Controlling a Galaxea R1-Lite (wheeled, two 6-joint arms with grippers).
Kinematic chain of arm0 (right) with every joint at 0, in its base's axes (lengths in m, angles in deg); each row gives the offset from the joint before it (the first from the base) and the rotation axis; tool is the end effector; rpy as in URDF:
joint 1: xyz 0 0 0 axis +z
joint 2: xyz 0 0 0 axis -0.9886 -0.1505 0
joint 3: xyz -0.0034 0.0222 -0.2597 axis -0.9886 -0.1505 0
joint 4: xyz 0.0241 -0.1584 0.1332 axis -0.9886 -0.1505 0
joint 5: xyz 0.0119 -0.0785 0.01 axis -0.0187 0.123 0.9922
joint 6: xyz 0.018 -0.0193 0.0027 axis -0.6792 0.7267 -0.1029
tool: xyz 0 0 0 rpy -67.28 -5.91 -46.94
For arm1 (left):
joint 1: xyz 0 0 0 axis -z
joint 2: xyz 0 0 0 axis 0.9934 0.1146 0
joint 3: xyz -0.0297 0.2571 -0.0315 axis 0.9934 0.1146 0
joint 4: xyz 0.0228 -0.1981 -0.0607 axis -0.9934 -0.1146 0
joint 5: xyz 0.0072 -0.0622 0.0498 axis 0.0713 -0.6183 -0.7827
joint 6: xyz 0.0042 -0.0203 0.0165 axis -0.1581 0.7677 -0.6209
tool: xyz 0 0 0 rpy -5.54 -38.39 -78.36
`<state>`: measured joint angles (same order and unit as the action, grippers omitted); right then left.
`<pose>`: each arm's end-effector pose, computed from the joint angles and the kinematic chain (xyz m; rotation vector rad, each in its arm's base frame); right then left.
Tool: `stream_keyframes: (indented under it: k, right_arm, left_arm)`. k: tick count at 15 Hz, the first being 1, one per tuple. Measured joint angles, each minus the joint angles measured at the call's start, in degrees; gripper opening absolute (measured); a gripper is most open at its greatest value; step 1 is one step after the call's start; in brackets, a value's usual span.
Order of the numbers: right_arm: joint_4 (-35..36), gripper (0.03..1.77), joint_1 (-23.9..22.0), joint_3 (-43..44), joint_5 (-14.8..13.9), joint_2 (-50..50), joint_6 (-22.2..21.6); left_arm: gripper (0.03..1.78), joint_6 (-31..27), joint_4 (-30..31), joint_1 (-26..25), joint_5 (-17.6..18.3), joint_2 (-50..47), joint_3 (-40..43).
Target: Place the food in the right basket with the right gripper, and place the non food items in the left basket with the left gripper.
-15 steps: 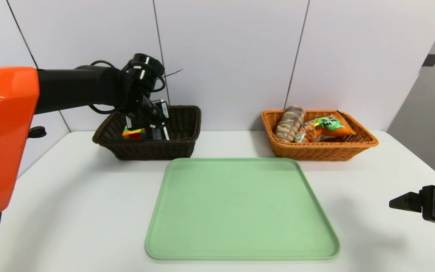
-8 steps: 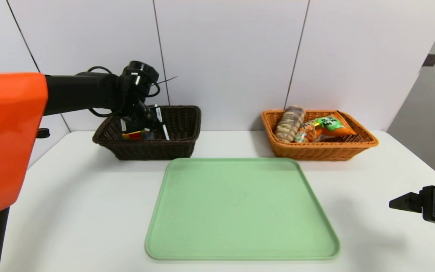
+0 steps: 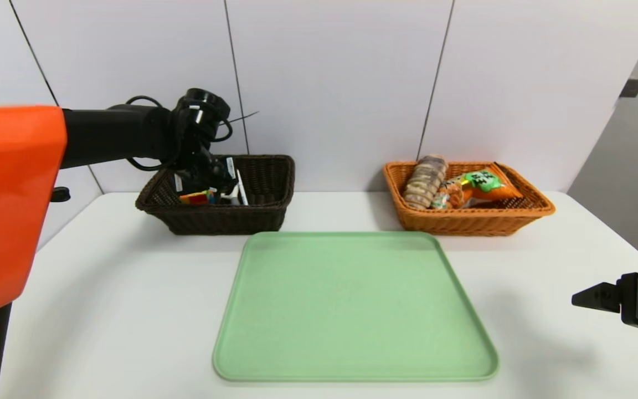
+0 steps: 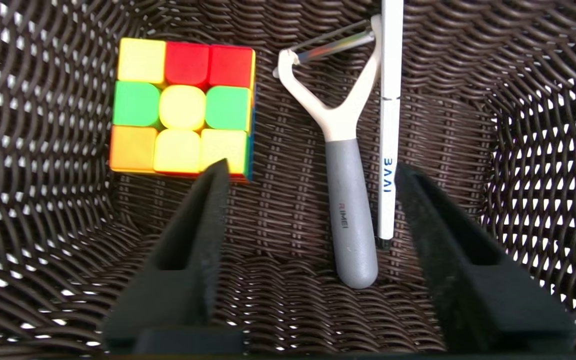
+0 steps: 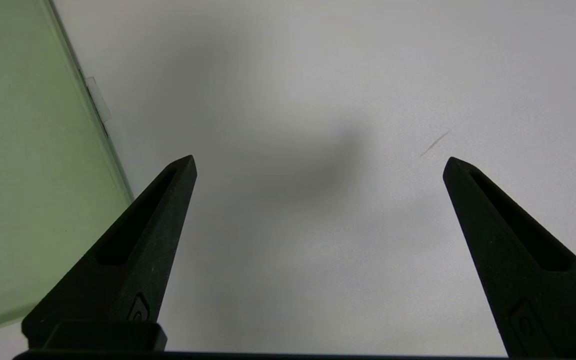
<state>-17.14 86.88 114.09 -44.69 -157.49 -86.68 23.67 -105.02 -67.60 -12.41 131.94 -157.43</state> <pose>0.1921 0.0137 0.1500 0.2493 0.8894 -0.2665 0.4208 -0.1115 0.1754 -0.2382 0.6688 0.1643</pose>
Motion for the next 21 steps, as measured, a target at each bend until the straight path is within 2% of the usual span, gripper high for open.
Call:
stream_keyframes:
  k: [4,7,10,13,15,18,21]
  right_arm:
    - [0.01,1.71,-0.05,0.0,-0.02,0.55,0.0]
    - [0.28,1.71,0.24,0.17,0.68,1.3,1.19]
    - [5.79,1.71,3.89,0.2,1.9,3.3,6.7]
    - [18.2,1.71,7.86,0.57,3.12,4.24,13.09]
    - [25.7,1.71,9.16,0.9,4.13,4.25,19.91]
    - [27.36,1.71,9.35,0.55,3.15,5.3,29.25]
    - [27.6,1.71,5.53,-1.13,1.85,8.74,30.98]
  left_arm:
    - [1.41,-1.87,-2.16,0.54,0.06,-8.08,0.0]
    - [1.5,-7.74,-10.73,2.58,0.3,-19.69,2.65]
    - [1.56,-13.36,-16.52,3.91,0.65,-34.27,12.68]
    - [1.61,-16.25,-17.94,4.44,0.78,-48.19,23.45]
    - [1.63,-18.52,-18.19,4.6,0.63,-56.81,31.65]
    - [1.66,-20.16,-17.48,2.52,-0.11,-66.84,42.03]
    - [1.67,-20.2,-13.18,-4.47,-0.41,-74.86,48.49]
